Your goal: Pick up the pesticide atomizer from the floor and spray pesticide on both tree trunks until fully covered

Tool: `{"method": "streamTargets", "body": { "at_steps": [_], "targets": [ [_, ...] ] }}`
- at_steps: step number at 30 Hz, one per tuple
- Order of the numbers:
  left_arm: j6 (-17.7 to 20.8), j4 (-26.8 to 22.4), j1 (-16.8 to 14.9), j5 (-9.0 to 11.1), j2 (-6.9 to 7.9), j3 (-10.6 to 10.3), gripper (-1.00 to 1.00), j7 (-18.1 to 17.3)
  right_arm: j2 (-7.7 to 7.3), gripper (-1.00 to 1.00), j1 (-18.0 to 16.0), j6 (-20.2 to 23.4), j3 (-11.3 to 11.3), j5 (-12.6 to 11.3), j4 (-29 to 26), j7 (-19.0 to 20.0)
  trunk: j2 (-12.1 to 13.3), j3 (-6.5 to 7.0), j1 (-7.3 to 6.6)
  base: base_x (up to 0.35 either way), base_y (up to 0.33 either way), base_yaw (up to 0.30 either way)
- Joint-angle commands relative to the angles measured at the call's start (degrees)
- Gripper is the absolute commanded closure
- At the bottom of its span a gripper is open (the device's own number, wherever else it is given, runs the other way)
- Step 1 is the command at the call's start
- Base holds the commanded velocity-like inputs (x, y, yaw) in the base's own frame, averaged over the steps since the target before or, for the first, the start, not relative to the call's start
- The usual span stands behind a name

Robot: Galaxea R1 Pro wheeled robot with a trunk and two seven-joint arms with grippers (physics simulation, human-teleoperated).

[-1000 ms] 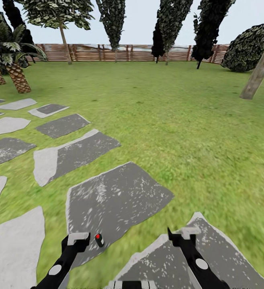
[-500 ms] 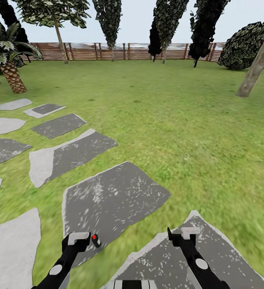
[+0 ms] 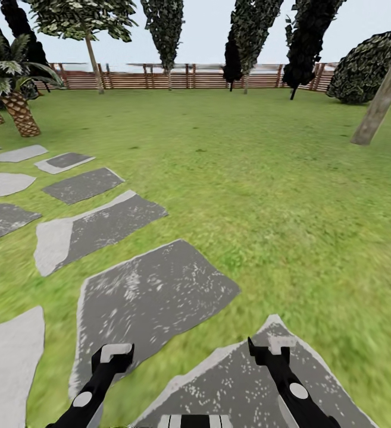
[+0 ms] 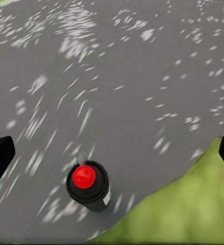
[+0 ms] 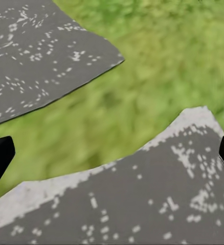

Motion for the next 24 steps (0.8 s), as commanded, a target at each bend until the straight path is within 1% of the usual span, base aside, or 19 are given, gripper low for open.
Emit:
{"method": "streamTargets", "body": {
  "at_steps": [1, 9, 13, 16, 22, 24],
  "targets": [
    [0.00, 0.00, 0.00, 0.01, 0.00, 0.00, -1.00, 0.00, 0.00, -1.00, 0.00, 0.00, 0.00, 0.00, 0.00, -0.07, 0.00, 0.00, 0.00, 0.000, -0.273, 0.240],
    [0.00, 0.00, 0.00, 0.09, 0.00, 0.00, -1.00, 0.00, 0.00, -1.00, 0.00, 0.00, 0.00, 0.00, 0.00, -0.05, 0.00, 0.00, 0.00, 0.000, -0.273, 0.268],
    [-0.18, 0.00, 0.01, 0.16, 0.06, 0.00, -1.00, 0.00, 0.00, -1.00, 0.00, 0.00, 0.00, 0.00, 0.00, -0.01, 0.00, 0.00, 0.00, 0.000, -0.121, 0.236],
    [-0.27, 0.00, 0.02, 0.18, 0.08, 0.00, -1.00, 0.00, 0.00, -1.00, 0.00, 0.00, 0.00, 0.00, 0.00, -0.01, 0.00, 0.00, 0.00, 0.000, -0.032, 0.090],
    [-0.35, 0.00, 0.08, 0.23, 0.14, 0.00, -1.00, 0.03, 0.00, -1.00, 0.00, 0.00, 0.00, -0.08, 0.00, 0.03, 0.00, 0.00, 0.00, 0.000, -0.006, 0.018],
    [-0.32, 0.00, 0.09, 0.26, 0.16, 0.03, -1.00, 0.05, 0.00, -1.00, 0.00, 0.00, 0.00, -0.08, 0.00, 0.02, -0.03, -0.47, 0.05, 0.000, -0.001, 0.003]
  ]
}}
